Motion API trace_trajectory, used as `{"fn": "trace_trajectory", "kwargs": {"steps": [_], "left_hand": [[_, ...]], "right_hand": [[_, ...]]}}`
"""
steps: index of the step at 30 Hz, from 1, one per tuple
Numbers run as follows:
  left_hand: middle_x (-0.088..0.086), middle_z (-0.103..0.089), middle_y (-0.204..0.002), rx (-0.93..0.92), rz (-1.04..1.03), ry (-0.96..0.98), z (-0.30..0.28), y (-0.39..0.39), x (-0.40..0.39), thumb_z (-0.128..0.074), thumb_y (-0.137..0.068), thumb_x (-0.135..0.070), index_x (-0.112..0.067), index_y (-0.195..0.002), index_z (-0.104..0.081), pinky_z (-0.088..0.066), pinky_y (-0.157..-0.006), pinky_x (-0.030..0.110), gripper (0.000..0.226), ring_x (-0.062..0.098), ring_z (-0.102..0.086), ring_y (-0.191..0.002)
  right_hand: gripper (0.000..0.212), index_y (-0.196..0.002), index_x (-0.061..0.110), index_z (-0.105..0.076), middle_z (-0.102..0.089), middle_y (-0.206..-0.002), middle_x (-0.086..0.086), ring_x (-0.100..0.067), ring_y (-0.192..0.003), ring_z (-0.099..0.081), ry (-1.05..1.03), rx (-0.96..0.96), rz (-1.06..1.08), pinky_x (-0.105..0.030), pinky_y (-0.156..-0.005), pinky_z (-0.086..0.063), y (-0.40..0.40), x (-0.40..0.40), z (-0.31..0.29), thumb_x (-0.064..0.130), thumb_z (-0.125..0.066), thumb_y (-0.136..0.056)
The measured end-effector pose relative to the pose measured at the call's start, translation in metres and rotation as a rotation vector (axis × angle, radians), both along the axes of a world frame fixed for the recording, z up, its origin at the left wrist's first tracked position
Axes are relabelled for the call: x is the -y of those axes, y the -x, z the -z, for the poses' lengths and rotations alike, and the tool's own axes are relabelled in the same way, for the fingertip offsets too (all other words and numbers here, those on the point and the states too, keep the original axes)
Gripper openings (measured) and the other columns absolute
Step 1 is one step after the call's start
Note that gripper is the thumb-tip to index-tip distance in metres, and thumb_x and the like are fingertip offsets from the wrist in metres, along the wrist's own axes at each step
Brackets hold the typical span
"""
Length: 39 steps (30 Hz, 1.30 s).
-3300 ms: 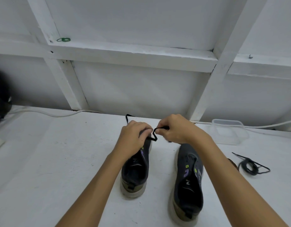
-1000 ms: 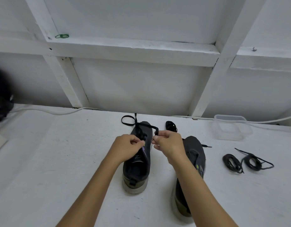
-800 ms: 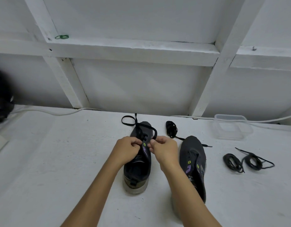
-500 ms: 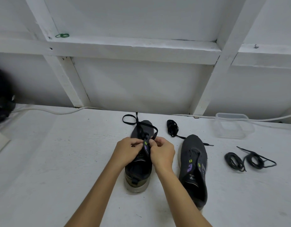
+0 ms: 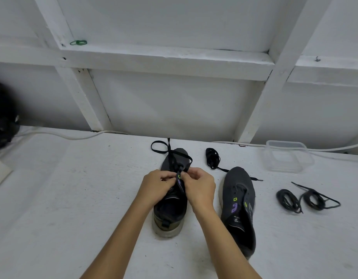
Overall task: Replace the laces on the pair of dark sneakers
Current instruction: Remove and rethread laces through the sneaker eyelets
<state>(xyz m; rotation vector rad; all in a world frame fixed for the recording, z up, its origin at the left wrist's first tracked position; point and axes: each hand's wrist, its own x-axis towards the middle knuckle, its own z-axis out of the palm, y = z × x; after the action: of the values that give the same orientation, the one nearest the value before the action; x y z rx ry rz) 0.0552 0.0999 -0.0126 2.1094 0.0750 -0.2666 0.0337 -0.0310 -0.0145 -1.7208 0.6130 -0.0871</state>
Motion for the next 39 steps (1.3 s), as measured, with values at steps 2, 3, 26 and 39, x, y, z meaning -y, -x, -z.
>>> {"fn": "trace_trajectory", "kwargs": {"steps": [2, 3, 26, 39], "left_hand": [[-0.018, -0.069, -0.083, 0.003, 0.002, 0.004, -0.001, 0.001, 0.001, -0.071, -0.09, -0.026, -0.033, -0.105, -0.078, -0.055, -0.074, 0.016, 0.018, -0.006, -0.066, -0.074], [-0.018, -0.069, -0.084, 0.003, 0.001, -0.003, -0.001, 0.0, 0.002, -0.07, -0.09, -0.026, -0.033, -0.104, -0.078, -0.054, -0.074, 0.016, 0.017, -0.004, -0.067, -0.074], [-0.011, -0.074, -0.104, -0.118, -0.002, 0.301, -0.035, -0.004, -0.024, -0.051, -0.104, -0.024, -0.019, -0.102, -0.067, -0.051, -0.078, 0.023, 0.017, 0.003, -0.065, -0.092], [-0.002, -0.064, -0.066, -0.083, -0.237, 0.854, -0.072, -0.009, -0.038, -0.038, -0.108, -0.015, -0.014, -0.09, -0.051, -0.052, -0.093, 0.039, 0.023, 0.011, -0.071, -0.073]], "right_hand": [[0.008, -0.095, 0.025, -0.077, -0.076, -0.082, 0.012, -0.005, -0.083, -0.072, 0.04, -0.019, -0.039, -0.029, -0.083, -0.059, 0.0, 0.001, 0.0, 0.026, -0.076, -0.088], [0.007, -0.094, 0.027, -0.077, -0.075, -0.081, 0.013, -0.004, -0.081, -0.071, 0.046, -0.031, -0.051, -0.03, -0.083, -0.059, 0.001, 0.001, 0.0, 0.027, -0.077, -0.088], [0.02, -0.088, 0.023, -0.067, -0.066, -0.074, 0.01, -0.01, -0.07, -0.06, 0.395, -0.001, -0.327, -0.022, -0.059, -0.043, 0.028, -0.002, -0.023, 0.036, -0.056, -0.098], [0.029, -0.106, 0.018, -0.058, -0.062, -0.097, 0.001, -0.02, -0.083, -0.061, 0.471, -0.22, -0.407, -0.026, -0.057, -0.042, 0.022, -0.011, -0.015, 0.041, -0.065, -0.09]]}}
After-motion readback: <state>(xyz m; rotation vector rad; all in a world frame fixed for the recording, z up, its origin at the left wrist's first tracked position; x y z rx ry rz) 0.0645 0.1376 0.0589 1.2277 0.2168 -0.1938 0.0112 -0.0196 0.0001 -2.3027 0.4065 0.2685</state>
